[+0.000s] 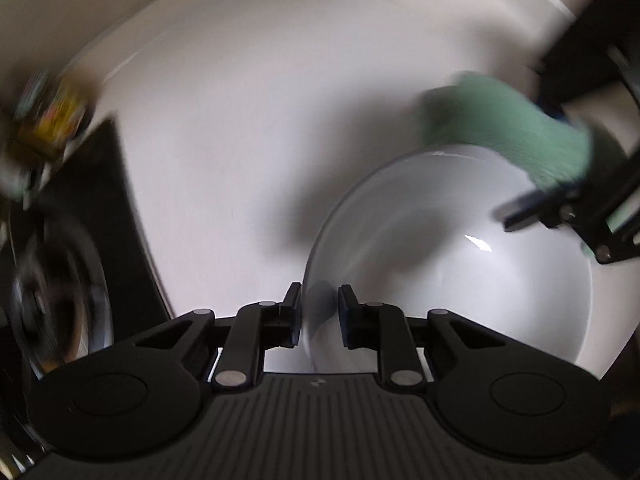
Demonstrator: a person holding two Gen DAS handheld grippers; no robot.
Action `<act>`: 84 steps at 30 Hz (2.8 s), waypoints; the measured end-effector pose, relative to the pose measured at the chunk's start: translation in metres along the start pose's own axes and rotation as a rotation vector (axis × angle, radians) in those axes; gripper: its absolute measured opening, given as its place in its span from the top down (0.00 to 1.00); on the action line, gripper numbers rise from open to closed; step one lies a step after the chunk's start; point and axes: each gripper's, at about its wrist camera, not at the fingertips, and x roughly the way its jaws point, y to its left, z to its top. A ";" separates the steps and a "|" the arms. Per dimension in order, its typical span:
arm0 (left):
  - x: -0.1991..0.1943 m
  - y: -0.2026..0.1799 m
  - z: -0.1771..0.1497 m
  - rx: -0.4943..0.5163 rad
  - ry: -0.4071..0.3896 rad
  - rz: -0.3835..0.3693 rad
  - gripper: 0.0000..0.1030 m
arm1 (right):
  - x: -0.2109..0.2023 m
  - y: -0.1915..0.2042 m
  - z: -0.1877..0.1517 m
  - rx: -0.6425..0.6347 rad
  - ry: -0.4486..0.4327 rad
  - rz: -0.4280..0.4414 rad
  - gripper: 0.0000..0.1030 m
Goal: Clean bowl
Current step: 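Rub the green towel around the bowl interior while the left tool holds the rim, then tilt the bowl with the left tool while the right tool wipes its outer wall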
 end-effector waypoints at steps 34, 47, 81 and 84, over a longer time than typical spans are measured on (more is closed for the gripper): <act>-0.012 0.002 -0.057 -0.453 -0.118 0.061 0.70 | 0.028 0.037 -0.053 0.660 -0.261 -0.174 0.66; 0.004 0.010 0.006 0.013 -0.018 -0.101 0.61 | 0.035 -0.004 0.013 -0.202 -0.060 0.038 0.66; 0.011 0.042 -0.041 -0.367 -0.044 -0.377 0.89 | 0.011 -0.034 -0.025 0.016 -0.107 0.065 0.67; 0.010 0.039 -0.052 -0.465 -0.110 -0.301 0.90 | 0.006 -0.035 -0.029 0.137 -0.099 0.059 0.68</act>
